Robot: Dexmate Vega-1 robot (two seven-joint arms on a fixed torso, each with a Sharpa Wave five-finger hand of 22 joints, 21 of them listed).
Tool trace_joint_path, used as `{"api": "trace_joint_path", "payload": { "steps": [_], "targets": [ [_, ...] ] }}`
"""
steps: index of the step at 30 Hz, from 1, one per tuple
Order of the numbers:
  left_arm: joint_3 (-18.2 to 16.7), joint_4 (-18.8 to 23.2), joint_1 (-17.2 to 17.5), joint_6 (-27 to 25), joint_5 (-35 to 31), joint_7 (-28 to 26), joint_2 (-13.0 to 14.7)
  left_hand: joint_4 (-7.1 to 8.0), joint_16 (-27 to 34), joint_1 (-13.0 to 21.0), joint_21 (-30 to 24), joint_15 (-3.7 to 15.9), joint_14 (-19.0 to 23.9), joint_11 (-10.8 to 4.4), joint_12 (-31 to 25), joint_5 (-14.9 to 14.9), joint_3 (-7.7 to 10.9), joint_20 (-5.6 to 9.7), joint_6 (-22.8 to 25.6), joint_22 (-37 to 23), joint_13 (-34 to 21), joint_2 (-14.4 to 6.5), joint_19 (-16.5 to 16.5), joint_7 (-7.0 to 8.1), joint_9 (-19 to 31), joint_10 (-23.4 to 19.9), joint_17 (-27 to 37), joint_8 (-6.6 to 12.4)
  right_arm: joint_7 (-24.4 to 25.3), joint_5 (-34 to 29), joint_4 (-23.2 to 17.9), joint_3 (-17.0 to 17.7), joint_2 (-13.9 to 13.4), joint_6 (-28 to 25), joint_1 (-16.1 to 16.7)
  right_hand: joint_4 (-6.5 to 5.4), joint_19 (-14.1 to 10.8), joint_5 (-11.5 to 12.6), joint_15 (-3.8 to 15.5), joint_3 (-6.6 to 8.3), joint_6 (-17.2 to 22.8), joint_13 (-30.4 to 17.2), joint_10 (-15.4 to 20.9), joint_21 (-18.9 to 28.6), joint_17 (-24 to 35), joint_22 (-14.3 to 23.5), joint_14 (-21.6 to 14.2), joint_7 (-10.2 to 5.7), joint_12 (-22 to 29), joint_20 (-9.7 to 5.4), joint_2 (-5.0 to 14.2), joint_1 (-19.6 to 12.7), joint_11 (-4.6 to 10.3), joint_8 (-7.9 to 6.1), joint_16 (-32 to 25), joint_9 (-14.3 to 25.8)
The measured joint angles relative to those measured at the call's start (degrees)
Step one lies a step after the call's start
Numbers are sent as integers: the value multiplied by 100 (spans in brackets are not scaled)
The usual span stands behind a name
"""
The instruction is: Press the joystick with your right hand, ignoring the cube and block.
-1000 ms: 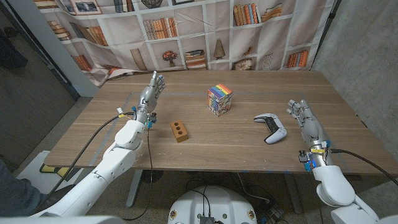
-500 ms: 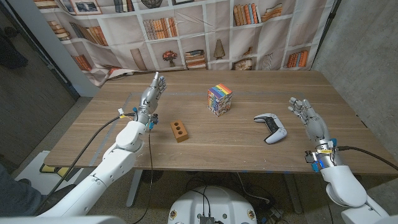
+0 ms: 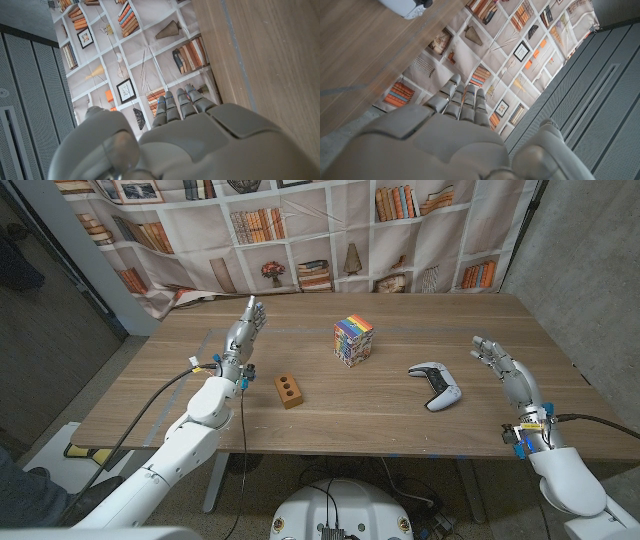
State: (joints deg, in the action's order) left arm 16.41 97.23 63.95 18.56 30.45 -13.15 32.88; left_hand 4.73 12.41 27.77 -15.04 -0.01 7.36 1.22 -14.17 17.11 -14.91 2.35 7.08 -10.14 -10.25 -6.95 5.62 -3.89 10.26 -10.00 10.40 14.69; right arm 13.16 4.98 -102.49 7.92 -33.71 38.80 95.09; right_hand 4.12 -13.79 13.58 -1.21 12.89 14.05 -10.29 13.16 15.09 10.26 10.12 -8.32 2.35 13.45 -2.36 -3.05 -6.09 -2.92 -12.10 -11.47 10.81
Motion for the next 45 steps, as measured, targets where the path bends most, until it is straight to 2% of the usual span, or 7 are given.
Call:
{"api": "trace_joint_path", "payload": {
  "steps": [6, 10, 23, 28, 34, 41, 45],
  "targets": [
    [32, 48, 9, -1, -54, -62, -54, 0, 0, 29, 1, 24, 24, -3, 0, -48, 0, 0, 0, 0, 0, 29, 0, 0, 0, -3, 0, -31, 0, 0, -89, 181, 66, 0, 81, 48, -276, 49, 9, 0, 196, 0, 389, 0, 0, 14, -417, -28, 80, 12, 30, -30, 44, -22, -44, 0],
    [44, 61, 10, -2, -86, -90, -85, 0, -43, 28, 0, 32, 32, -21, 0, -48, 0, 0, 0, 0, 0, 28, -1, 0, 0, -20, 0, -31, 59, -446, -157, 302, 118, -74, 134, 87, -410, 62, 34, 9, 349, -28, 673, 0, 0, 16, -607, -82, 161, 0, 78, -78, 80, -75, -44, -1],
    [53, 91, 12, 11, -144, -160, -138, 0, -43, 28, 22, 32, 32, -21, 22, -48, 0, -1, -2, 0, 0, 28, -1, 1, 0, -20, 0, -73, 128, -785, -264, 522, 369, -76, 220, 119, -1283, 84, 129, 9, 469, -35, 1276, 258, 56, 94, -1628, -101, 280, -31, 143, -143, 203, -39, -231, 28],
    [44, 126, 24, 16, -166, -189, -138, 0, -43, 51, 43, 32, 32, -21, 67, -48, 0, -1, -2, 0, 0, 5, -1, 102, 0, -20, 0, -95, 142, -848, -270, 548, 458, -32, 214, 119, -1758, 24, 304, 9, 614, -124, 2347, 485, 166, 172, -2486, -246, 653, -49, 216, -131, 349, -42, -437, 28],
    [9, 166, 42, 16, -179, -220, -131, 0, -43, 97, 43, 62, 62, -51, 67, -48, 0, -1, -2, 0, 0, -41, -1, 102, 0, -50, 0, -95, 165, -906, -257, 558, 539, 48, 170, 166, -2623, -28, 590, -7, 736, -320, 3607, 990, 357, 338, -3810, -325, 1141, -127, 283, -185, 398, -62, -927, 27],
    [-13, 197, 49, 16, -195, -246, -126, 0, -76, 97, 65, 62, 62, -51, 67, -93, 0, -1, -2, 0, 0, -40, -1, 102, 0, -50, 0, -139, 168, -934, -208, 558, 609, 143, 110, 253, -3381, -94, 948, 17, 923, -506, 4586, 1574, 491, 657, -4925, -407, 1500, -303, 322, -266, 590, -62, -1453, 54],
    [-18, 203, 48, 10, -205, -258, -125, 0, -76, 96, 65, 62, 62, -51, 105, -93, 0, -32, -2, 0, 0, -40, 31, 102, 0, -50, 0, -139, 167, -936, -198, 558, 627, 158, 89, 304, -3628, -117, 1199, 35, 1093, -614, 5141, 1903, 546, 910, -5485, -422, 1694, -410, 293, -359, 701, -89, -1728, 37]
  ]
}}
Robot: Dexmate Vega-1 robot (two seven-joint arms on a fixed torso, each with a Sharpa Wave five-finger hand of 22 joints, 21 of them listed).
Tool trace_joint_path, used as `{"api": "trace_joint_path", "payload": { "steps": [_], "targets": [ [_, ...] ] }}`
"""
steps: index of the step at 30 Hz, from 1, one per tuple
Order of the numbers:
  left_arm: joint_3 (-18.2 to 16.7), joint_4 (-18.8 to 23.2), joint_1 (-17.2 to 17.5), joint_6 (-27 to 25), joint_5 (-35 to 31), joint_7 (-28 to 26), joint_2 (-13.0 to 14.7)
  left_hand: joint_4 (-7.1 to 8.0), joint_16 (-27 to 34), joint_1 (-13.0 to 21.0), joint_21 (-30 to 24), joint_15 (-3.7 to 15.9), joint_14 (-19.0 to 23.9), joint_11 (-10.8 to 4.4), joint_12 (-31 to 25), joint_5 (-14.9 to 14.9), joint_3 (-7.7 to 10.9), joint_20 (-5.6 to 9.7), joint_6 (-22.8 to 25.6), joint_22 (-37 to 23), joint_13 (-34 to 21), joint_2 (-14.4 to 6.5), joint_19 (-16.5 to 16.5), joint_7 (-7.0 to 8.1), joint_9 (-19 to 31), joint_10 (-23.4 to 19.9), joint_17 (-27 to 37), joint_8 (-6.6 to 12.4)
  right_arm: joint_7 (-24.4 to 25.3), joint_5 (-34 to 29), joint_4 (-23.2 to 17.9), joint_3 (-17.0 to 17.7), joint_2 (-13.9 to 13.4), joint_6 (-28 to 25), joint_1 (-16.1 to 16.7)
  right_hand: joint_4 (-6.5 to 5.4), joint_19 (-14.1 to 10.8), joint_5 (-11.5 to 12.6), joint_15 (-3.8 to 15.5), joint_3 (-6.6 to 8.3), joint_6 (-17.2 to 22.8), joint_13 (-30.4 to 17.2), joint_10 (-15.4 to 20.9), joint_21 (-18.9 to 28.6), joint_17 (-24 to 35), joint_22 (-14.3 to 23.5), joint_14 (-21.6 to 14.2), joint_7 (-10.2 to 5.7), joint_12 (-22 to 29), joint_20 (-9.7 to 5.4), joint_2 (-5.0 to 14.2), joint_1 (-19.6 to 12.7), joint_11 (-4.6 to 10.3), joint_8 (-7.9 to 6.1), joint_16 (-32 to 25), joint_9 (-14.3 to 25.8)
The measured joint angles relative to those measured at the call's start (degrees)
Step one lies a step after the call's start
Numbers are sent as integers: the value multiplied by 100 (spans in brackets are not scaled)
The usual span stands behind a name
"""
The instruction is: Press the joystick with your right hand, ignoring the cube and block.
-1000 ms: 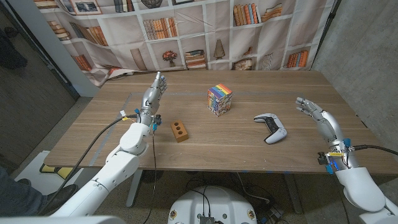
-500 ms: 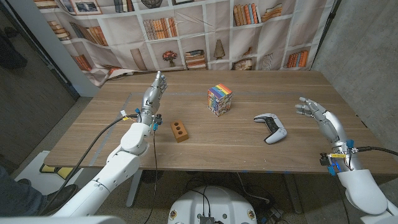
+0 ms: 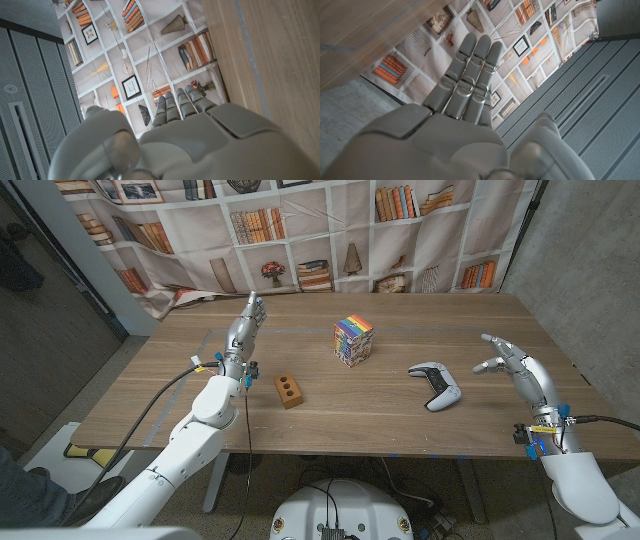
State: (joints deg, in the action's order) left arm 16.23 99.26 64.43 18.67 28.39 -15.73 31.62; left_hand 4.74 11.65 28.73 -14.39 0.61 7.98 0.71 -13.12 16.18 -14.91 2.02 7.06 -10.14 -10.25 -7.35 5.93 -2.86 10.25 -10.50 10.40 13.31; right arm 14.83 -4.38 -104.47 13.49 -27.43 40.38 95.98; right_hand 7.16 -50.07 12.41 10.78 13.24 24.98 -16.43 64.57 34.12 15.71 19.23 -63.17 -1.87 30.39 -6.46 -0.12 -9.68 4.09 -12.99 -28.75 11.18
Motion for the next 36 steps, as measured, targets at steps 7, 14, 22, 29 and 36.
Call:
{"api": "trace_joint_path", "payload": {
  "steps": [7, 14, 22, 29, 36],
  "targets": [
    [-16, 21, -4, -43, -15, -20, 5, 0, 0, 9, 0, 0, 0, 0, 6, 0, 0, 0, 0, 0, 0, -9, 0, 0, 0, 0, 0, 0, -69, -64, -156, 31, -15, -247, 56, 180, -58, -44, 194, 132, 82, -257, 765, 394, 173, 495, -355, -56, 353, -20, 17, -454, 216, 50, -306, 0],
    [-18, 21, -13, -58, -12, -21, 6, -24, 0, 29, 0, -31, 31, 0, 6, 0, 24, 13, 0, 0, 0, -30, 12, 0, 0, 0, 0, 0, -81, -186, -450, 93, -30, -630, 180, 357, 226, -155, 233, 728, 196, -1110, 988, 1037, 826, 1381, -427, -171, 1043, 56, 88, -2303, 557, 146, -788, 39],
    [-27, -14, -20, -58, 24, 18, 9, -24, 1, 29, 0, -31, 31, 0, 6, 0, 24, 1, 0, 0, 0, -29, 63, 0, 0, 0, 0, 0, 71, -473, -776, 140, 19, -1212, 333, 335, 240, -155, 249, 955, 406, -1754, 1067, 1403, 1386, 1531, -655, -429, 1695, 73, -96, -3690, 721, 161, -1202, 73],
    [-31, -40, -25, -58, 45, 47, 12, -24, 1, 61, 0, -1, 61, 0, 6, -29, 24, 1, 0, 0, 0, -62, 62, 0, 0, 0, 0, 0, 232, -661, -977, 152, 76, -1509, 430, 251, -80, -111, 230, 871, 774, -2284, 1361, 1983, 1966, 1831, -1096, -561, 2308, -3, -163, -4310, 740, 111, -1786, 96],
    [-39, -58, -25, -45, 54, 57, 16, -24, 1, 68, 22, -1, 61, 0, 6, -29, 24, 13, 0, -15, 0, -68, 74, 0, 30, 1, 0, -39, 442, -865, -1137, 128, 152, -1815, 509, 175, -480, 12, 214, 795, 1365, -3223, 1534, 2552, 2210, 1991, -1439, -760, 3229, -133, -159, -4482, 750, 88, -2187, 123]
  ]
}}
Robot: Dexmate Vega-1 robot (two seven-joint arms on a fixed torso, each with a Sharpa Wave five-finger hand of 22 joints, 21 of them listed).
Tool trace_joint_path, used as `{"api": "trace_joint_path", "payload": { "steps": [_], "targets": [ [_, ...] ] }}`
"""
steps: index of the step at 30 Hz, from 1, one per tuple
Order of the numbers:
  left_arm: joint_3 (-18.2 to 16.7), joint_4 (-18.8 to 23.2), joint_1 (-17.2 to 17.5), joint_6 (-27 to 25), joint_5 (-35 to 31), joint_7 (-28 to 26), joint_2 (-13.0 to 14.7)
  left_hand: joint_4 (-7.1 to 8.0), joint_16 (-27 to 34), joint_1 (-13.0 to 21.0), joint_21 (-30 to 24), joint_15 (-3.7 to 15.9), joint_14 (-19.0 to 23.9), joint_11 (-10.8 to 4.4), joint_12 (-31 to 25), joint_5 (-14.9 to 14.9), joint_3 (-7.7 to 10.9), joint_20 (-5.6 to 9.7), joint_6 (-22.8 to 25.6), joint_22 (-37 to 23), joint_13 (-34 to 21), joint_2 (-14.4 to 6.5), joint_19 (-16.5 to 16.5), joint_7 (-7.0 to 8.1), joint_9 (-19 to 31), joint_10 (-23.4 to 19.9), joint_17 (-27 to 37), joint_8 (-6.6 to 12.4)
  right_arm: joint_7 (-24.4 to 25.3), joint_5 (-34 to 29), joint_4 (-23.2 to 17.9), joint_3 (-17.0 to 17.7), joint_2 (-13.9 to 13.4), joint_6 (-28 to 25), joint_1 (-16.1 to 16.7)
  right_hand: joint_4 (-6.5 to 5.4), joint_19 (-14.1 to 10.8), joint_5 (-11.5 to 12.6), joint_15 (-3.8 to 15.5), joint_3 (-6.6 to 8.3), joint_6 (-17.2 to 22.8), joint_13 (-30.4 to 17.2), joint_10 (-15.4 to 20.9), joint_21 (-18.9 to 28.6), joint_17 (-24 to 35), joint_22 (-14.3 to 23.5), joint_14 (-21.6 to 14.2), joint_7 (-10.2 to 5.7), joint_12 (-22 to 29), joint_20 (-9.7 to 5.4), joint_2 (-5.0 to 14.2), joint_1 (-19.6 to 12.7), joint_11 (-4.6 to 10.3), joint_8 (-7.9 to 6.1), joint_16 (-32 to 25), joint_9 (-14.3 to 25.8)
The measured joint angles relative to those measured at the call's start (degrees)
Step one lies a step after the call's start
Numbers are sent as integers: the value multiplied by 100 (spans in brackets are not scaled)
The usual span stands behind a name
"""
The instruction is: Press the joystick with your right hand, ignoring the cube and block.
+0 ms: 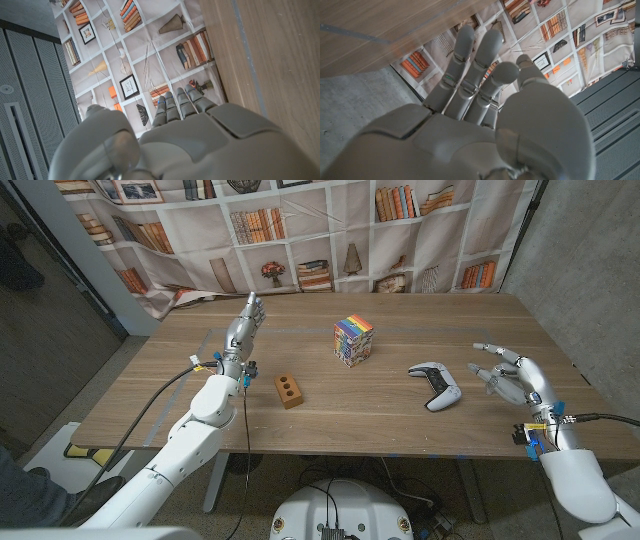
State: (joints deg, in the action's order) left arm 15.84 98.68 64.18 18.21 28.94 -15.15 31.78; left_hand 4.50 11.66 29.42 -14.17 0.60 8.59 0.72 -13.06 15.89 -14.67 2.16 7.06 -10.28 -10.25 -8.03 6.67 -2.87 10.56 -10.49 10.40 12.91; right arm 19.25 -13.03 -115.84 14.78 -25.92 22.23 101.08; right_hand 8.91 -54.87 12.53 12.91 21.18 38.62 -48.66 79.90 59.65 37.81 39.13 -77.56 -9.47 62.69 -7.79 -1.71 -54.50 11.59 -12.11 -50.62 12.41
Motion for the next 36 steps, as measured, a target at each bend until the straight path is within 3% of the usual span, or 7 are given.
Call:
{"api": "trace_joint_path", "payload": {
  "steps": [5, 14, 28, 33, 36],
  "targets": [
    [-1, -12, -5, 6, 3, 5, 1, 0, 0, 0, 0, -31, 31, -2, 40, 0, 0, -1, 0, 0, 0, 0, 39, 0, 0, -2, 0, 0, 98, -112, -109, -16, 23, -220, 54, 0, -181, 100, 1, 0, 294, -314, 0, 235, 52, 31, -78, -96, 322, -101, 50, -94, 0, 0, -157, 0],
    [-1, -35, -31, 7, 6, 11, 1, 0, 1, 0, 0, -31, 31, -23, 43, -22, 0, -12, 42, 0, 0, 0, 50, 3, 0, -23, 0, 0, 136, -288, -385, -68, -39, -651, 180, 0, -294, 277, 20, 0, 248, -287, -1, 440, -40, 13, -160, -98, 407, -132, 138, -178, -1, 92, -259, -15],
    [30, -69, -94, -44, 6, 7, -9, -17, -24, 29, 0, -31, 31, -42, 43, -43, 16, -12, 53, 1, 0, -29, 49, 10, -1, -42, 0, -21, 211, -808, -668, -230, -273, -1377, 262, -69, -324, 506, 9, 26, 154, -297, 18, 651, -92, -19, -209, -148, 557, -163, 304, -12, 18, 152, -366, -44],
    [32, -78, -106, -60, 2, -5, -9, -32, -24, 37, 0, -9, 53, -42, 43, -43, 32, -12, 53, 1, 0, -36, 48, 10, -1, -42, 1, -42, 210, -1047, -805, -298, -405, -1687, 299, 19, -270, 612, 28, 114, 25, -229, 17, 659, -169, -112, -188, -191, 557, -111, 303, -17, 16, 178, -366, -43],
    [32, -86, -112, -63, 2, -9, -9, -32, -24, 56, 0, -9, 53, -42, 60, -43, 31, 1, 53, 2, 0, -54, 62, 10, -1, -42, 1, -42, 173, -1140, -873, -331, -476, -1850, 322, 123, -220, 719, 17, 218, -5, -175, -5, 659, -197, -186, -173, -206, 532, -109, 340, -304, -3, 178, -366, -43]
  ]
}}
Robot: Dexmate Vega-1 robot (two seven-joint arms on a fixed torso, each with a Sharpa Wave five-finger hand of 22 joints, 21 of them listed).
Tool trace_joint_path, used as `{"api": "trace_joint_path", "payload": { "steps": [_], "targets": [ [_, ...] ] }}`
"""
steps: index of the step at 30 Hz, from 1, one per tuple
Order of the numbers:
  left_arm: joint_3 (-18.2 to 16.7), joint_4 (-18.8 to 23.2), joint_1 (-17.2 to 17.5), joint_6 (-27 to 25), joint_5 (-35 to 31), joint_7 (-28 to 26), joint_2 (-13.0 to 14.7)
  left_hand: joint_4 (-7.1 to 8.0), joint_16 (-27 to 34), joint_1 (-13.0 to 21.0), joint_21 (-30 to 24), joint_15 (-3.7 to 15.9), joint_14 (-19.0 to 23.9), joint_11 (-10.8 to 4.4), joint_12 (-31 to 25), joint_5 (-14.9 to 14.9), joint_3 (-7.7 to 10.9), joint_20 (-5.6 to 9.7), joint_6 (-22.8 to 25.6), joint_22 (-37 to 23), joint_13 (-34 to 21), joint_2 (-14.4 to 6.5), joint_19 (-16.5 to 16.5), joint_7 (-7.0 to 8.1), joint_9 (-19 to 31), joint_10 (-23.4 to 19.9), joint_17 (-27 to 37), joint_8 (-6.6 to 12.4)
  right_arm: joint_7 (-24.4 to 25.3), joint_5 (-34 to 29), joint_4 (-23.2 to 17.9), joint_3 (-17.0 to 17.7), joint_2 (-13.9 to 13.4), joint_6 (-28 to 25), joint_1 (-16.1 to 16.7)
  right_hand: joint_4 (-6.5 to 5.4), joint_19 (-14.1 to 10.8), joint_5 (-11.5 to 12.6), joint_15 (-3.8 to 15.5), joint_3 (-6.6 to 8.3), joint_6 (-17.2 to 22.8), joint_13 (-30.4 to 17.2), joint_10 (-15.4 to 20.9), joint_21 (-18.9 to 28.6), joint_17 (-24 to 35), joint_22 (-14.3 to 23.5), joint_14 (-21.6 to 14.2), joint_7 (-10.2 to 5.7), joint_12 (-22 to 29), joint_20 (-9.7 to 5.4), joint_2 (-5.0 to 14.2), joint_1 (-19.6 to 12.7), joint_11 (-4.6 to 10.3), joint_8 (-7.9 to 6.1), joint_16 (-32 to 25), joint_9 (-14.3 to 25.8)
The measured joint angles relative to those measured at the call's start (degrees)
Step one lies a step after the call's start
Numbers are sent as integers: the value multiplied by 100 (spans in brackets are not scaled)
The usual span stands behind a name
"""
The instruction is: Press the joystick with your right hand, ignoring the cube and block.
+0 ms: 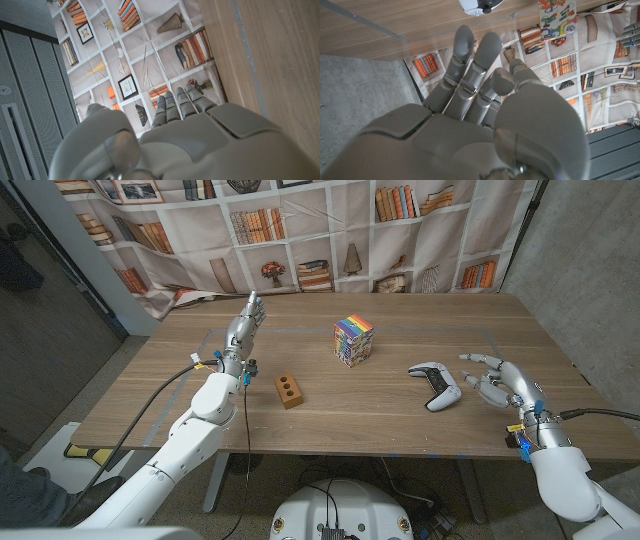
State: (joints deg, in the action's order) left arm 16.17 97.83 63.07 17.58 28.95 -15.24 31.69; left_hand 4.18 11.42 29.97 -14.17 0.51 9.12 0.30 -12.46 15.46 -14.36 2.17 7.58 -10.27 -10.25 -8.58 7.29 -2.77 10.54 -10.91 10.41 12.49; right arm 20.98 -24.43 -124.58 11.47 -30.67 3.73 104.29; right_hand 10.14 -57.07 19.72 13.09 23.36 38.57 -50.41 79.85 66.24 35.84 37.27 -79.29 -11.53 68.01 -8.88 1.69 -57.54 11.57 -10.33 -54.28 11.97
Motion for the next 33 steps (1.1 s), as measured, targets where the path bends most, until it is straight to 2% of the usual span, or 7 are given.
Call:
{"api": "trace_joint_path", "payload": {
  "steps": [4, 8, 20, 27, 29, 33],
  "targets": [
    [0, -4, -2, -1, 0, -2, 0, 0, 0, 21, 0, 0, 0, 32, 29, -9, 0, 18, -22, 0, 0, -20, 18, -22, 0, -31, 0, -13, -83, -53, -114, -39, -96, -204, 32, 78, 97, 141, 1, 175, -96, 121, -43, 52, -59, -76, 39, -36, -95, 34, -24, -440, 30, 0, 0, 0],
    [-6, -6, -2, -1, 2, -3, 1, 0, -21, 80, 0, 0, 0, 32, 28, -22, 0, 18, 9, 0, 0, 40, 18, -53, 0, -31, 0, -23, -159, -90, -198, -71, -170, -386, 48, 60, 171, 210, -11, 220, -208, 263, -83, 62, -108, -160, 72, -27, -200, 71, -85, -663, 21, 0, 28, 1],
    [-52, -12, 19, 46, 26, -3, 14, -25, -21, 94, 44, -1, -1, 32, 28, -25, 25, 18, 9, 1, 0, 24, 18, -53, -1, -31, 0, -23, -330, -267, -447, -168, -396, -979, 75, 5, 273, 403, 0, 274, -248, 521, -132, 215, -107, -284, 120, -65, -382, 115, -133, -862, 9, 0, 28, 1],
    [-60, -27, 15, 52, 35, 7, 18, -24, -21, 94, 44, 0, -1, 32, 28, -43, 24, 17, 9, 1, -30, 24, 17, -53, -1, -31, 0, -22, -342, -450, -555, -258, -504, -1322, 94, -12, 360, 546, 0, 256, -141, 596, -74, 397, -107, -304, 120, -63, -398, 121, -173, -902, -5, -50, 69, 2],
    [-60, -27, 15, 52, 36, 12, 18, -24, -21, 94, 44, -2, 1, 32, 28, -43, 24, 17, 9, 1, -30, 24, 17, -53, -1, -31, 0, -23, -342, -450, -577, -287, -533, -1322, 99, -30, 373, 610, 0, 274, -141, 594, -39, 401, -95, -304, 120, -63, -398, 134, -173, -901, 2, -50, 69, 2],
    [-59, -34, -9, 52, 36, 19, 26, -24, -21, 120, 44, -31, 30, 32, 28, -43, 24, 17, 9, 1, -30, -1, 17, -53, -1, -31, 0, -23, -382, -739, -627, -355, -596, -1729, 105, -55, 421, 761, 0, 340, -172, 568, -29, 466, -88, -290, 120, -35, -332, 141, -174, -901, 11, -27, 69, -20]
  ]
}}
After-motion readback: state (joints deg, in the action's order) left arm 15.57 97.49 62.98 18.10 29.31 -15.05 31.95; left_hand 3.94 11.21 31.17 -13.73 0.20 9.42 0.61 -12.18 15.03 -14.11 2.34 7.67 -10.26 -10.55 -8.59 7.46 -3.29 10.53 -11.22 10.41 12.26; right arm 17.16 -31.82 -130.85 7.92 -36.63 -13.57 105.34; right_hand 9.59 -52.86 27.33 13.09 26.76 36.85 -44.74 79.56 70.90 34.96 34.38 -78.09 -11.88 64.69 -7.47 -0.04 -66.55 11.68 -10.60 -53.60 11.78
